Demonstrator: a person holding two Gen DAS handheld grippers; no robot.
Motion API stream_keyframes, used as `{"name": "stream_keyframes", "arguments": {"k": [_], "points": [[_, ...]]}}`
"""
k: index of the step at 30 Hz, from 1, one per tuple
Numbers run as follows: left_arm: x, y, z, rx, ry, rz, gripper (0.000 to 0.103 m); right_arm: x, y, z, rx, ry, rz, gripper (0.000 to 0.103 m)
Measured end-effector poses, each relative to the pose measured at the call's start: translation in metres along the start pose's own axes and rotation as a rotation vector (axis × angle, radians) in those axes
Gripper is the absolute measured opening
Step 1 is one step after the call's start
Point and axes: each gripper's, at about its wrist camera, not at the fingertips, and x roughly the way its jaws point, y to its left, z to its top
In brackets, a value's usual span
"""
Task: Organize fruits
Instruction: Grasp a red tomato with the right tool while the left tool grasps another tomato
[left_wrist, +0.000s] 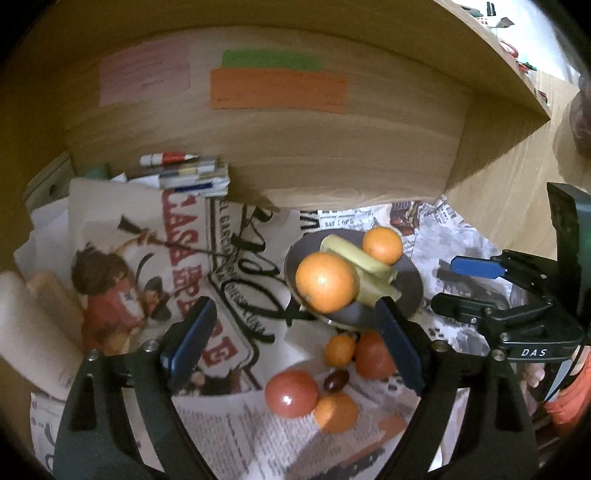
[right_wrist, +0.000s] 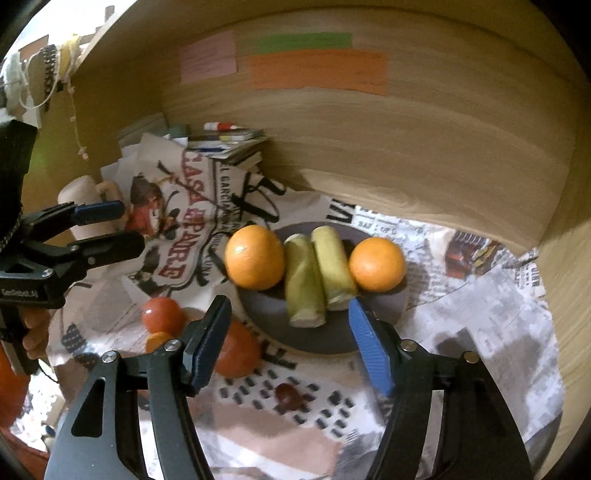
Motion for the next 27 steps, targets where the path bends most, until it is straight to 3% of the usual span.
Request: {"name": "stream_keyframes", "arguments": {"k": [14, 22, 27], "points": [[-0.002, 0.020, -0.048, -0.036, 0.059, 0.028, 0.088, 0.025, 0.029, -0.024, 0.016, 0.068, 0.055, 0.064], [0.011, 0.026, -0.057, -0.059, 0.097, -0.028, 0.071, 0.050, 0.034, -0.029, 0.023, 0.133, 0.067, 0.064], [0.020, 0.020, -0.059, -0.040, 0.113, -0.057, 0.067, 0.062, 0.032, -0.032, 0.035, 0.172, 0.080, 0.063]]}}
